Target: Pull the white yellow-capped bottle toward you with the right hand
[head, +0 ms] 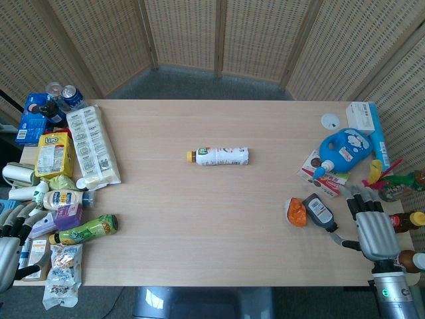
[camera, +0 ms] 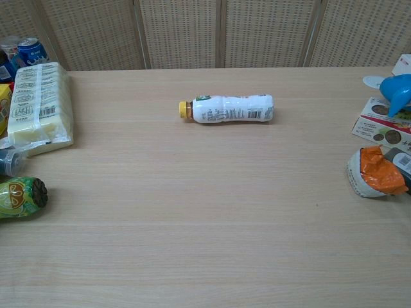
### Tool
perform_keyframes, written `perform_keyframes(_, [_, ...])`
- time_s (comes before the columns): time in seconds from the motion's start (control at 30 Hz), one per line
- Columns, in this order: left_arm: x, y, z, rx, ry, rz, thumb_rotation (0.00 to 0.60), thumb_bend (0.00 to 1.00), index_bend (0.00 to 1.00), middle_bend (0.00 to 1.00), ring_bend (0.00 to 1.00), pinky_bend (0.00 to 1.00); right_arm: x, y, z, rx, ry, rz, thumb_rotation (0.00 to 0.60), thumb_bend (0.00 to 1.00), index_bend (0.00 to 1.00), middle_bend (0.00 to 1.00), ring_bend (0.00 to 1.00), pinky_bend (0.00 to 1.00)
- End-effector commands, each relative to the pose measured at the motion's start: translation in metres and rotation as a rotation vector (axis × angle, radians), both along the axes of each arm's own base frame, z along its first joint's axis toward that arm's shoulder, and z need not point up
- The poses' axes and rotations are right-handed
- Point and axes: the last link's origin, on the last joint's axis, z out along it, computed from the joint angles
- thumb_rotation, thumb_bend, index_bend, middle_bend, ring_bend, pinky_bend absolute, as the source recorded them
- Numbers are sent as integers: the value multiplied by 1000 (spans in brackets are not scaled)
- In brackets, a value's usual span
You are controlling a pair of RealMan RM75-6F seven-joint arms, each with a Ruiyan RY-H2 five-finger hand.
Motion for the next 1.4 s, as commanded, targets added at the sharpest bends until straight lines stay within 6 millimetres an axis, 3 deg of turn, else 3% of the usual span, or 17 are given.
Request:
perform_keyframes(0.03, [0, 2, -1, -6, 2, -3, 600, 313, 196, 92, 0, 0, 0, 0, 0, -1, -2, -1, 600, 75, 32, 0, 0, 0])
perform_keyframes(0.23, [2, 1, 0, -10, 1, -10, 600, 313, 196, 93, 0, 0, 2, 3, -2, 10, -10, 9, 600, 73, 31, 0, 0, 0])
perform_keyframes(0.4, [2, 2, 0, -12, 2, -17, 600, 312, 195, 93, 0, 0, 14, -9, -5, 54, -12, 46, 600, 74, 1, 0, 0, 0])
perform_keyframes(0.63, [3, 9, -7, -41, -5, -16, 600, 313, 195, 92, 0, 0, 49, -54, -28, 195, -17, 106, 600, 77, 0, 0, 0, 0])
perform_keyframes(0.87, [-3, 12, -10, -51, 0, 16, 600, 312, 194, 93, 0, 0, 95, -112, -65, 318, -44, 194, 600, 86, 0, 0, 0, 0])
perform_keyframes(1.13, [-4, 17, -14, -71, 2, 31, 600, 311, 194, 92, 0, 0, 128, -178, -97, 437, -39, 158, 600, 88, 0, 0, 0, 0])
perform_keyframes(1.4, [-2, 20, -21, -94, -4, 34, 600, 312, 194, 93, 0, 0, 147, -216, -137, 547, -25, 117, 600, 97, 0, 0, 0, 0])
